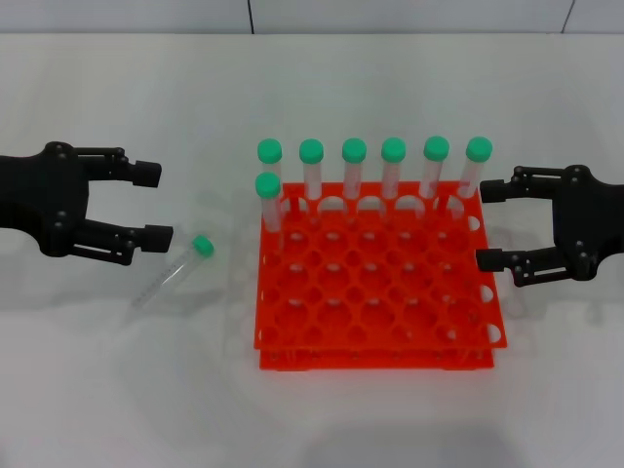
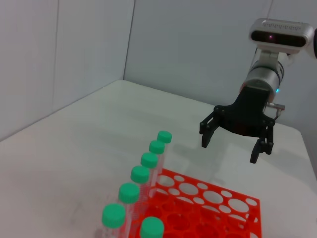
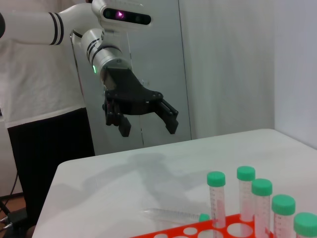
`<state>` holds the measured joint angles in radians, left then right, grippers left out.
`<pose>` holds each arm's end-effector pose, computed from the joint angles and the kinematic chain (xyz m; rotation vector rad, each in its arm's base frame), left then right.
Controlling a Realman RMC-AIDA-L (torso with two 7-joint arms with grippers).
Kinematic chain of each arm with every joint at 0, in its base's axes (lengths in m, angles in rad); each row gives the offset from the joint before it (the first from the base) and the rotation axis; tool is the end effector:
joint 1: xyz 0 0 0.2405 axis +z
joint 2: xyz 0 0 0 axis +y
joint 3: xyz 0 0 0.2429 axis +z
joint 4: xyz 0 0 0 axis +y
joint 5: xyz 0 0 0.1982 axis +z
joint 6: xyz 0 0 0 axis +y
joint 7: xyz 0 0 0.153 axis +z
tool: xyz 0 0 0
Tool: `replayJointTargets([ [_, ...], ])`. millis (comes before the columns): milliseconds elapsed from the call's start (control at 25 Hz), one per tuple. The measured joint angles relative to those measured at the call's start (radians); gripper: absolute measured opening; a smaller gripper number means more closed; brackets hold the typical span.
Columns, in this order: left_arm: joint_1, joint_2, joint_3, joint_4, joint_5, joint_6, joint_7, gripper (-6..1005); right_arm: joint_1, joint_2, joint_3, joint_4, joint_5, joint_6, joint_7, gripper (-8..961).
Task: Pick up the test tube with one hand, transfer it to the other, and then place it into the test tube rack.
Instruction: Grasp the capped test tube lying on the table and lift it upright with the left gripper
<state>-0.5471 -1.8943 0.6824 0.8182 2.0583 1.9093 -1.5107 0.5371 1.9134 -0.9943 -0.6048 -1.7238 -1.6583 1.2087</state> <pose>-0.2377 0.3060 0.0845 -2.9566 -0.4835 -0.5553 0.2285 0.3155 0.0286 -2.8900 0.2141 0.7215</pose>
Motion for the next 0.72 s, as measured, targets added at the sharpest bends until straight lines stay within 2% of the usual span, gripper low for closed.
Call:
replayJointTargets([
  [520, -0.007, -0.005, 0.0, 0.001, 0.0, -0.005, -0.013, 887, 0.0, 0.0, 0.002, 0.003, 0.001, 0.009, 0.0, 843],
  [720, -0.017, -0.005, -0.005, 0.006, 0.0, -0.006, -0.081, 887, -0.003, 0.0, 0.007, 0.005, 0.004, 0.015, 0.002, 843],
])
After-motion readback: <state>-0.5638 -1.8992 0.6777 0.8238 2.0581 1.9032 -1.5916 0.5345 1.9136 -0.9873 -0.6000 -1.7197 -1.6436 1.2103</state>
